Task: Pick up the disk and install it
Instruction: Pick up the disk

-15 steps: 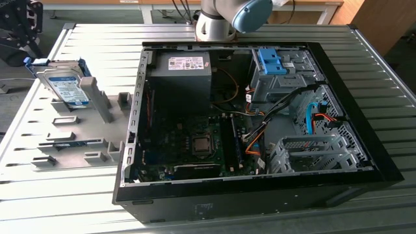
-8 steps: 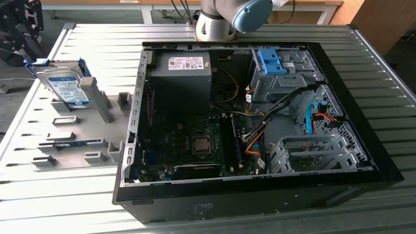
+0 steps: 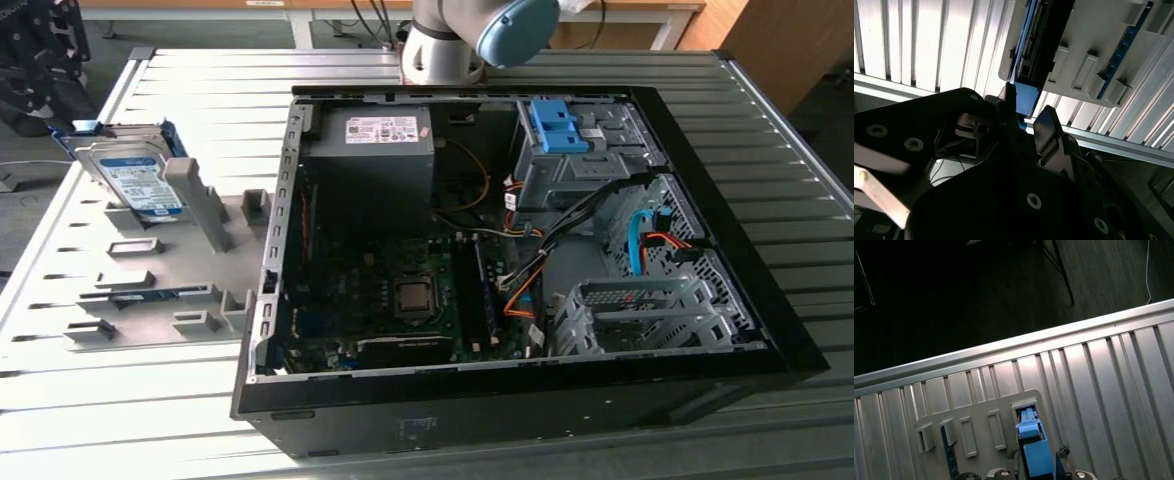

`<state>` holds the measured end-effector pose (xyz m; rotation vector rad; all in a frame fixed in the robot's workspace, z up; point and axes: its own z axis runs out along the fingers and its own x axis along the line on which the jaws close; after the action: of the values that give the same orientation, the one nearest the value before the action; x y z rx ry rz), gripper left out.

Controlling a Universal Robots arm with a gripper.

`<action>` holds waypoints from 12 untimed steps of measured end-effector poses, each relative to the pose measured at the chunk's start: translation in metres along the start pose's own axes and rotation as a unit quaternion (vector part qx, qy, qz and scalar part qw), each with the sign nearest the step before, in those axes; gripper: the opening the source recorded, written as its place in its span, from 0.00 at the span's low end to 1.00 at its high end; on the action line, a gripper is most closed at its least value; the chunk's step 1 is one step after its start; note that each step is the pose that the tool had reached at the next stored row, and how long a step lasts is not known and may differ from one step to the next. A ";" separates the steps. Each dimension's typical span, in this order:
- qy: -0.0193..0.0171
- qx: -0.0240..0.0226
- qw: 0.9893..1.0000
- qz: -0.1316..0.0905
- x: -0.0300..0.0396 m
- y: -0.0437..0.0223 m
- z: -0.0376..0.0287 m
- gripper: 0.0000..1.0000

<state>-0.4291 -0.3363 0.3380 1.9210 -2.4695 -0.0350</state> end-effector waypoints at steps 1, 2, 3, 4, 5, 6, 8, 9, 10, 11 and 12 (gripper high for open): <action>0.000 0.000 1.000 -0.003 0.0001 0.0005 0.0003 0.42; 0.000 0.001 1.000 -0.003 0.0002 0.0013 0.0006 0.42; 0.000 0.002 1.000 -0.003 0.0005 0.0020 0.0008 0.42; 0.000 0.003 1.000 -0.003 0.0006 0.0025 0.0010 0.42; 0.000 0.004 1.000 -0.003 0.0007 0.0028 0.0013 0.42; 0.000 0.004 1.000 -0.003 0.0008 0.0029 0.0018 0.42; 0.001 0.006 1.000 -0.004 0.0008 0.0031 0.0024 0.42; 0.001 0.008 1.000 -0.005 0.0008 0.0033 0.0028 0.42; 0.001 0.011 1.000 -0.005 0.0009 0.0035 0.0032 0.42; 0.000 0.014 1.000 -0.006 0.0009 0.0037 0.0036 0.42; -0.001 0.017 1.000 -0.007 0.0010 0.0038 0.0040 0.42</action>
<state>-0.4331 -0.3363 0.3340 1.9513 -2.4749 0.0065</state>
